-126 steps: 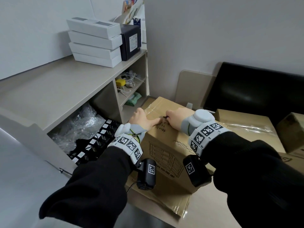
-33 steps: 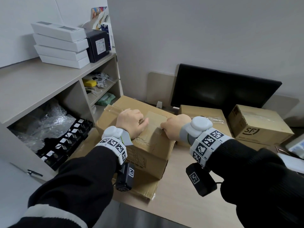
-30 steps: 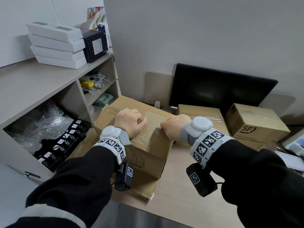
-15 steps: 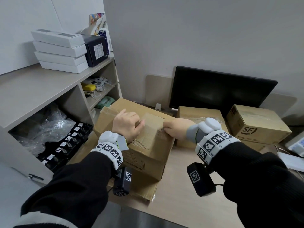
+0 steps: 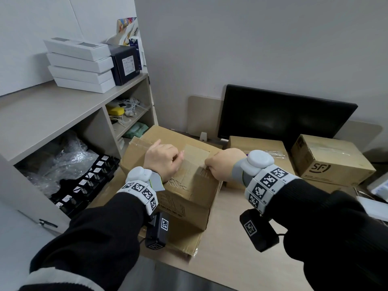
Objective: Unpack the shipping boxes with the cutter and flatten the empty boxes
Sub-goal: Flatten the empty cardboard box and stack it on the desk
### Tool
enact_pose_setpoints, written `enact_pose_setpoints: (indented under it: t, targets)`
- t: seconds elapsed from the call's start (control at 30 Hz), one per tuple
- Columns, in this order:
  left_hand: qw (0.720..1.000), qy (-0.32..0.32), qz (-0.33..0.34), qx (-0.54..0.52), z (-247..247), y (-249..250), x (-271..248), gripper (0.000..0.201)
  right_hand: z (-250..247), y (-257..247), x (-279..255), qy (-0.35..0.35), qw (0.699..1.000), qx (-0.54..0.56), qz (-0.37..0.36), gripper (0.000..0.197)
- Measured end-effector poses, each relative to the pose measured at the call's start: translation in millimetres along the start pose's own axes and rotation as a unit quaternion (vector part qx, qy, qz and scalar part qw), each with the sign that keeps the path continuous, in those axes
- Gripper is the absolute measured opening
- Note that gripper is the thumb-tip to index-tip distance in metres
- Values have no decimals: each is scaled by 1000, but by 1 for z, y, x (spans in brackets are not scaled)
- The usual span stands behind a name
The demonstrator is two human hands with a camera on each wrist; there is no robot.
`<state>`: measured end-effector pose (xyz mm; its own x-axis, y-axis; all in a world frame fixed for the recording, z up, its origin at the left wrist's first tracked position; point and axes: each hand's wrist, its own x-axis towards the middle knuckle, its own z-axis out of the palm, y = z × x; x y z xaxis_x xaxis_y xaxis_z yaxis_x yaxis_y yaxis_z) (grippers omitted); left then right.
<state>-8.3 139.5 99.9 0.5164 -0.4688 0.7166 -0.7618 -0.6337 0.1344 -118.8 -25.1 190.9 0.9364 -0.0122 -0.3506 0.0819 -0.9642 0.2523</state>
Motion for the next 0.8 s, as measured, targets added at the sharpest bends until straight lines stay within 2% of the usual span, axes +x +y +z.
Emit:
enact_pose_setpoints:
  t: [0.27, 0.8]
  targets:
    - [1000, 1, -2, -4, 1, 1, -1, 45, -1, 2, -7, 6, 999, -38, -21, 32]
    - [999, -33, -8, 4, -1, 2, 4, 45, -2, 9, -7, -41, 998, -47, -15, 31]
